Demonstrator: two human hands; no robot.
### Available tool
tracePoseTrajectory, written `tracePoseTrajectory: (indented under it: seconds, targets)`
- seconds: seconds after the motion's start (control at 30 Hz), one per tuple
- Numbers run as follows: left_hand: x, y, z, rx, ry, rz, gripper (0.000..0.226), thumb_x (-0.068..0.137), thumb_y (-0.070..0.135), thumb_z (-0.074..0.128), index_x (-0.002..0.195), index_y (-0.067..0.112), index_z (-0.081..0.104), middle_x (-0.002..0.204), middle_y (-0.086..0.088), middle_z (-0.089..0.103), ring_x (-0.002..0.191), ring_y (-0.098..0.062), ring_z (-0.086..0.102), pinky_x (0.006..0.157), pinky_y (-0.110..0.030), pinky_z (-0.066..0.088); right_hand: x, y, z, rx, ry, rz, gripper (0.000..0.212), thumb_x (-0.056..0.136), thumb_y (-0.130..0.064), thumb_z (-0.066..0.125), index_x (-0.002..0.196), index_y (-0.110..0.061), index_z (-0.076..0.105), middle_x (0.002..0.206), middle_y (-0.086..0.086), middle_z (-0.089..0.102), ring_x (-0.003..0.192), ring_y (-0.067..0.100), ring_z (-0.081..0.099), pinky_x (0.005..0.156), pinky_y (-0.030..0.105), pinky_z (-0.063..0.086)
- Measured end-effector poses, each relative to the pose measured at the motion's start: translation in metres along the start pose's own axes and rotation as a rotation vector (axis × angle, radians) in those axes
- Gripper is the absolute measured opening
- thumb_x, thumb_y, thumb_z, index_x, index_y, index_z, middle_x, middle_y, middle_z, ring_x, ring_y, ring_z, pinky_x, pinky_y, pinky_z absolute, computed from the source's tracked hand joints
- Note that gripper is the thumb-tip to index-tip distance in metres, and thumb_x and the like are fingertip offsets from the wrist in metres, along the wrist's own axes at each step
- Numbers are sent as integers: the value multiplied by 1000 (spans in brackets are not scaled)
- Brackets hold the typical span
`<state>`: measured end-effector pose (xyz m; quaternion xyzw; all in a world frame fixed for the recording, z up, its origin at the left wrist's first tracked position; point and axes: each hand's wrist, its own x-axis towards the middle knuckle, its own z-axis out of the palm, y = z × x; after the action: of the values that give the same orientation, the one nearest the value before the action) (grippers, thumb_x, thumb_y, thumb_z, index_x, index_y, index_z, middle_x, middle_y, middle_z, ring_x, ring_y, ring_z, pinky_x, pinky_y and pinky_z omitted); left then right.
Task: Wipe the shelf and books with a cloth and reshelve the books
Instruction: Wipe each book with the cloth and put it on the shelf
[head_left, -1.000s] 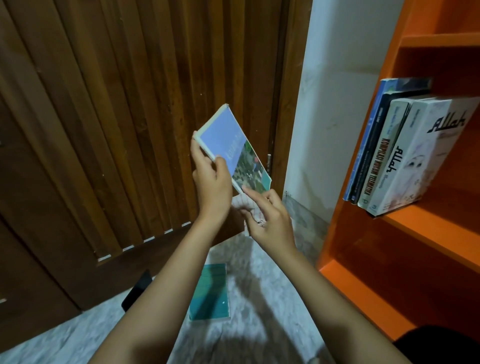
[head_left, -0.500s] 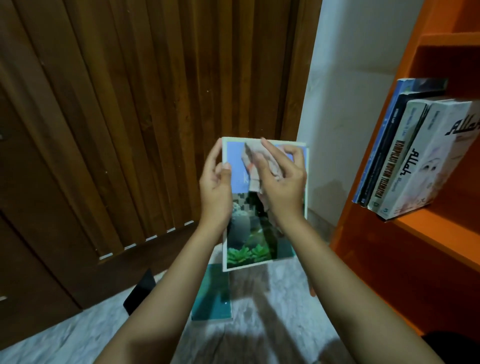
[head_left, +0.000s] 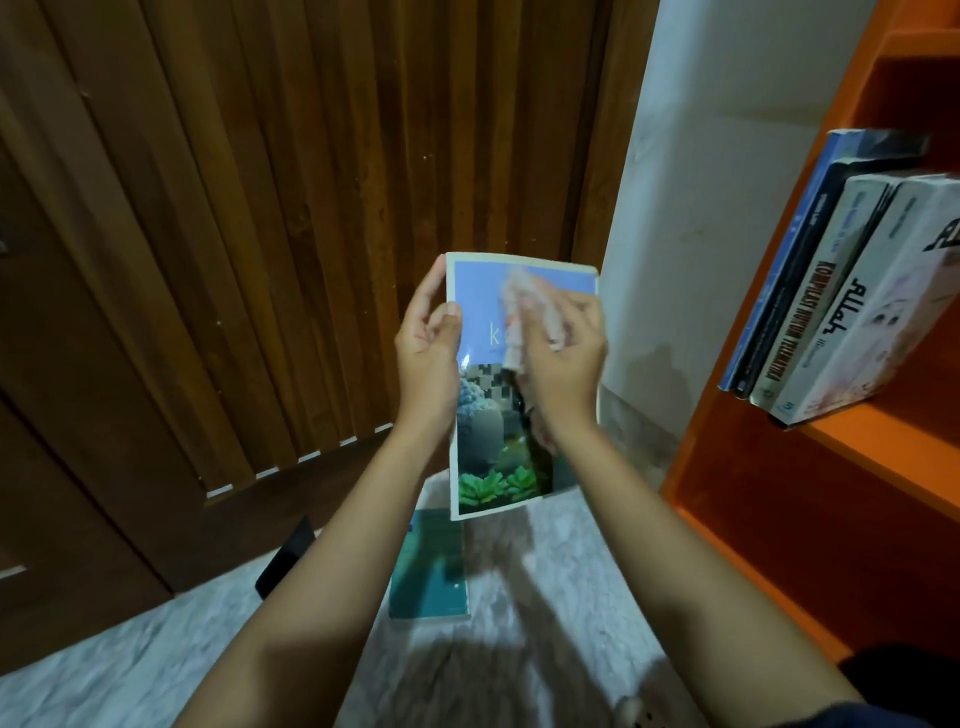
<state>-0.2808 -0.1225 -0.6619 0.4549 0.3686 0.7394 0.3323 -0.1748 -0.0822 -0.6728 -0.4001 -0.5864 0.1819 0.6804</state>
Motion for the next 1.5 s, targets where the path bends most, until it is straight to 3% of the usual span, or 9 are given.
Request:
tracePoseTrajectory:
  seconds: [0.1,0.37,0.5,0.67,0.8,1.03,1.13,1.3,1.5]
  targets:
    - [3,0,-2,-38,4,-3,39,99,5,42,135,19,43,116,-7,65,100,-18,66,77,-30,56,-16,2,0,-61,-80,-233,28,86,-29,62,110,-16,69,99,6,54,89,9,52,74,5,42]
    - [4,-1,-5,-69,63,5,38,99,5,43,132,23,46,106,-5,68,94,-19,64,76,-34,54,18,47,-28,-104,152,339,25,92,-26,58,115,-21,66,106,-1,51,85,10,56,79,25,53]
    - [11,-6,1,-133,199,-53,41,97,1,42,131,23,49,100,-6,68,91,-27,60,76,-39,48,-24,24,-8,19,-30,99,21,87,-25,63,108,-28,66,101,-1,50,87,13,55,72,6,44]
    - [26,1,-14,-144,353,-69,42,96,1,42,132,23,49,120,-9,64,108,-31,63,79,-38,50,-106,32,-6,-147,-341,-243,25,88,-33,59,113,-31,61,103,4,55,82,17,58,60,24,50]
    - [26,13,-28,-165,376,-61,41,99,3,40,134,22,46,108,2,67,98,-24,66,72,-34,54,-121,44,-18,-168,-311,-210,26,90,-34,54,114,-31,63,104,1,53,90,3,50,66,13,46]
    - [13,27,-18,-221,310,-120,39,98,5,42,129,26,51,122,-4,63,103,-23,66,80,-41,54,-54,39,-50,-99,-85,212,20,92,-21,58,111,-17,64,114,5,53,94,14,54,71,0,39]
    - [4,39,3,-256,256,-129,38,97,3,42,124,27,53,128,-6,60,103,-21,66,81,-41,55,-29,34,-80,101,-89,335,17,92,-16,57,107,-23,60,113,4,62,101,18,61,85,25,52]
    - [-11,61,57,-303,112,-92,36,98,3,41,124,26,52,119,-5,65,93,-18,68,80,-40,54,13,-11,-138,193,-148,362,22,92,-10,56,112,-19,59,102,-6,63,83,2,61,59,9,48]
    - [-41,68,145,-269,-31,-11,41,98,1,39,135,20,44,120,-9,64,96,-22,62,79,-35,52,26,-28,-225,44,66,253,26,89,-13,59,114,-18,59,104,-7,62,91,7,61,73,25,51]
